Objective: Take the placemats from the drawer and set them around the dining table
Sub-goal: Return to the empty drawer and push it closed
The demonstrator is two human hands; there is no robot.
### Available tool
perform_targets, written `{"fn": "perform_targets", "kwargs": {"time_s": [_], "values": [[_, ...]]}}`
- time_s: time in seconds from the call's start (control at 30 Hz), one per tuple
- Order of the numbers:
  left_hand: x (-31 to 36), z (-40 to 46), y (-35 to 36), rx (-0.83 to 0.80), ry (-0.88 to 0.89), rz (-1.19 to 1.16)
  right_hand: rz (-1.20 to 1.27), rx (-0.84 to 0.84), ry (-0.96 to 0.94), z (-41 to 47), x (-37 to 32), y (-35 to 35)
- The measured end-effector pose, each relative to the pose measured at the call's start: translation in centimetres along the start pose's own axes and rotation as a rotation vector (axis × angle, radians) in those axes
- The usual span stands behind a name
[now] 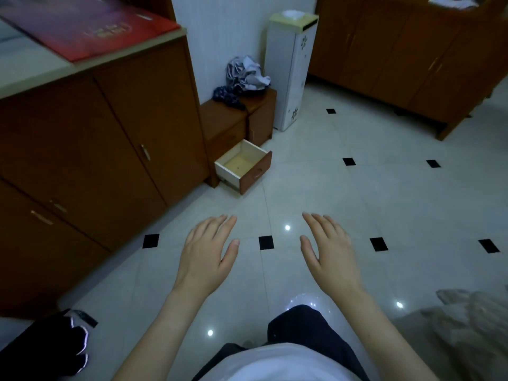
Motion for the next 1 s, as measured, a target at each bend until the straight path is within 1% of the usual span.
{"fn": "perform_targets", "kwargs": {"time_s": [0.23,0.4,0.57,0.73,0.9,1.0], "values": [[-2.4,8.3,2.6,-0.018,-0.067,-0.024,-0.012,-0.080,-0.005,9.2,2.2,3.5],[-3.6,16.1,5.1,-0.023,-0.133,-0.011,-0.002,-0.140,-0.067,18.9,5.1,5.9],[-2.5,26.8,5.6,0.036,-0.159,-0.017,-0.005,-0.140,-0.129,30.1,8.3,5.7],[-1.5,36.7,5.2,0.087,-0.158,0.003,-0.007,-0.105,-0.184,40.1,10.8,5.1],[-2.3,42.6,5.4,0.122,-0.204,-0.003,0.007,-0.117,-0.232,47.4,11.5,5.9],[-3.5,45.1,6.2,0.103,-0.244,-0.010,0.022,-0.149,-0.258,50.7,11.4,7.5]]}}
Point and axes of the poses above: each hand's wrist, its own z-axis towards the middle knuckle, its own y-axis out of the palm, x = y × z, the point moved 3 cm from there along z, towards the middle knuckle, and after that the axes turned 11 degrees about -z, right-handed, at the moved point
